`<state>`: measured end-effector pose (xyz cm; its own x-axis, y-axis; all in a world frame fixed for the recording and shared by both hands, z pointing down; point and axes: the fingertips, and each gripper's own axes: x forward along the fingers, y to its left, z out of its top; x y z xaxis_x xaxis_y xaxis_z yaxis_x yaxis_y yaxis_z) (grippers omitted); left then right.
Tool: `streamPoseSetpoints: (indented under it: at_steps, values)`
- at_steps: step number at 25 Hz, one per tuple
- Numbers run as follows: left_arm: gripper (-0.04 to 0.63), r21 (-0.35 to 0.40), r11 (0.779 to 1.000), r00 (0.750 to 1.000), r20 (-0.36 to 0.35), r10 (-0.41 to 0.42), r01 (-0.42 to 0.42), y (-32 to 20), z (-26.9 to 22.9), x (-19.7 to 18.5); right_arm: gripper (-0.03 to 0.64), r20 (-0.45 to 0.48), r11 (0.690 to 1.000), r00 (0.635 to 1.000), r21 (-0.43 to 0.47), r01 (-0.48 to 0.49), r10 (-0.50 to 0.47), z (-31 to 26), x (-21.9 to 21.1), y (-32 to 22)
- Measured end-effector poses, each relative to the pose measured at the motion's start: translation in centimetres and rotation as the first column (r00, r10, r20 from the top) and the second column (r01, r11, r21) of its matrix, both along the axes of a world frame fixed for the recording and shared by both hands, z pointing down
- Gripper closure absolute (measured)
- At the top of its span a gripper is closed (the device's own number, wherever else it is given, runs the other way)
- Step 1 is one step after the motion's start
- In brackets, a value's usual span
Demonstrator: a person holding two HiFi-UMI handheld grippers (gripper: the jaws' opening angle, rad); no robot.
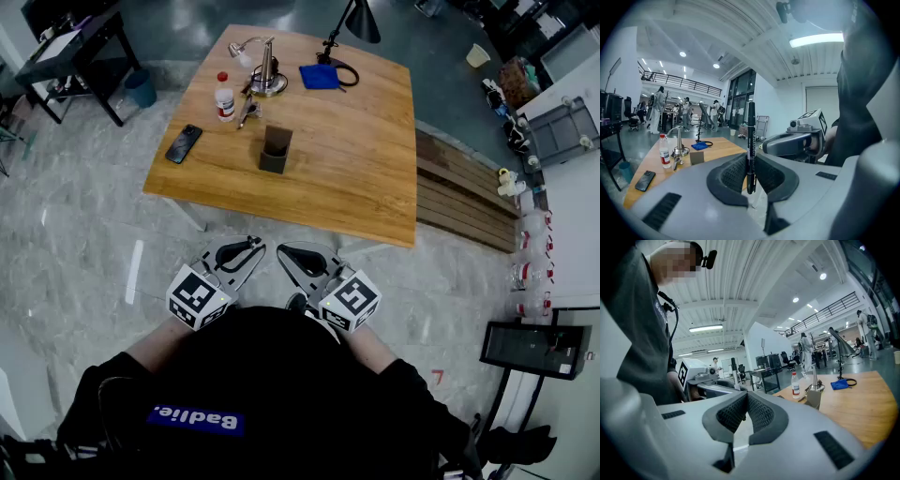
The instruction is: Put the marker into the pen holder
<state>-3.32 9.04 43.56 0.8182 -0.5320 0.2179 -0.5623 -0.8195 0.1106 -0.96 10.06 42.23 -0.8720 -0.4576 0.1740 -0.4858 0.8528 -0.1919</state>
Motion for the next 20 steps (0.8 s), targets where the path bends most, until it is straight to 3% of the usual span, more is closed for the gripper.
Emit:
streamPoseSetpoints:
  at_steps: [20]
  values:
    - [0.541, -0.004, 0.996, 0.996, 0.004, -0.089, 0.089, -2.7, 0.2, 2.8, 0.611, 0.017, 0.998, 0.998, -0.003, 0.059, -0.059, 0.4, 3.6, -2.1]
